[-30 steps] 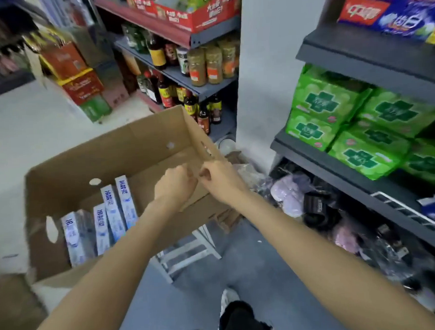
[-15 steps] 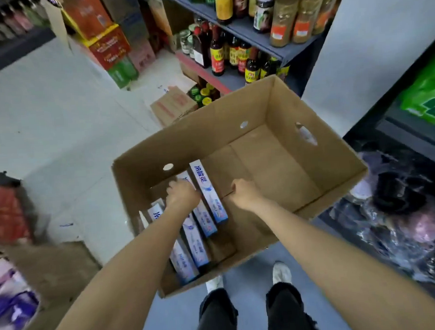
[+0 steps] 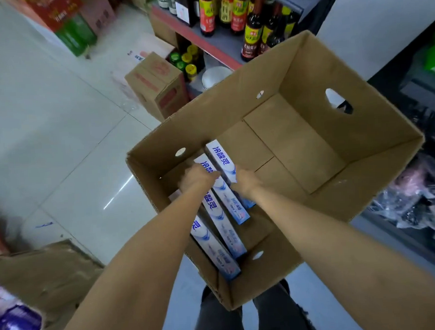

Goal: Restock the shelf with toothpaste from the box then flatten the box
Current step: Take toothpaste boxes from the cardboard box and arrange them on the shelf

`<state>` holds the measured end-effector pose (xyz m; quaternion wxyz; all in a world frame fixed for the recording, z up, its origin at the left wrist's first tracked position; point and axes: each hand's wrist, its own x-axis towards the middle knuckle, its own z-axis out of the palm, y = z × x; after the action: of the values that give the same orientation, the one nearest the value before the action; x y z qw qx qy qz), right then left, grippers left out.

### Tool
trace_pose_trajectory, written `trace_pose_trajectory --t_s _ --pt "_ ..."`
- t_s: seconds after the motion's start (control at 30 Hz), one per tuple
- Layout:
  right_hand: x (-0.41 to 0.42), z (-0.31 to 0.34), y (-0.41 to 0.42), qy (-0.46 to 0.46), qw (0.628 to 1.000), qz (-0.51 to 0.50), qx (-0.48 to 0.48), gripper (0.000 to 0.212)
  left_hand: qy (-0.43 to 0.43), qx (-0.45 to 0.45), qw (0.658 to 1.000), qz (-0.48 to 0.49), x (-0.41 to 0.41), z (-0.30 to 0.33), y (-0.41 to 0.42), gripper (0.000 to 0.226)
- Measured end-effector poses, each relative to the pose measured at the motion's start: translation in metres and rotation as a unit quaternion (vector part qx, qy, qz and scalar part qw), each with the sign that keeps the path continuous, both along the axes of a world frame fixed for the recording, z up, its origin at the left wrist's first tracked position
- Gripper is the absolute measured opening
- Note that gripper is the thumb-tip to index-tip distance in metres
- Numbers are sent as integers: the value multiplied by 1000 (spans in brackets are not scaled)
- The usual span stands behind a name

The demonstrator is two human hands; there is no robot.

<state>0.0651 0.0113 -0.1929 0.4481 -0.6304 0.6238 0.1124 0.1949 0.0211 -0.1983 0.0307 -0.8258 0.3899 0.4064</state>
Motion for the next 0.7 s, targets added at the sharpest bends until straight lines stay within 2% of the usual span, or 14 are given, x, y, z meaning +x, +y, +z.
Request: trace_pose_trajectory --t_s 0.07,0.1,0.2,0.3,0.4,0.53,0.63,0.7 --pt "2 0 0 5 1000 -9 3 46 -34 15 999 -19 -5 0 -1 73" --pt "1 0 0 3 1000 -19 4 47 -36 17 999 -24 -7 1 -3 71" --pt "-11 4 1 -21 997 -69 15 46 -5 -9 999 -31 -12 6 -9 56" --pt "-35 20 0 -54 991 -126 2 36 31 -52 998 -16 -18 23 -21 58" --pt "-64 46 -5 -94 977 -187 -43 27 82 -110 990 31 -31 49 -39 60" --pt "-107 95 -11 -153 950 -248 -110 13 202 -168 963 57 -73 95 -60 53" --pt "-153 138 -11 -185 930 -269 -167 18 237 -216 947 -18 -130 140 -67 54" --pt "-193 161 -8 -200 915 -290 -198 23 244 -247 936 -61 -177 169 -69 45"
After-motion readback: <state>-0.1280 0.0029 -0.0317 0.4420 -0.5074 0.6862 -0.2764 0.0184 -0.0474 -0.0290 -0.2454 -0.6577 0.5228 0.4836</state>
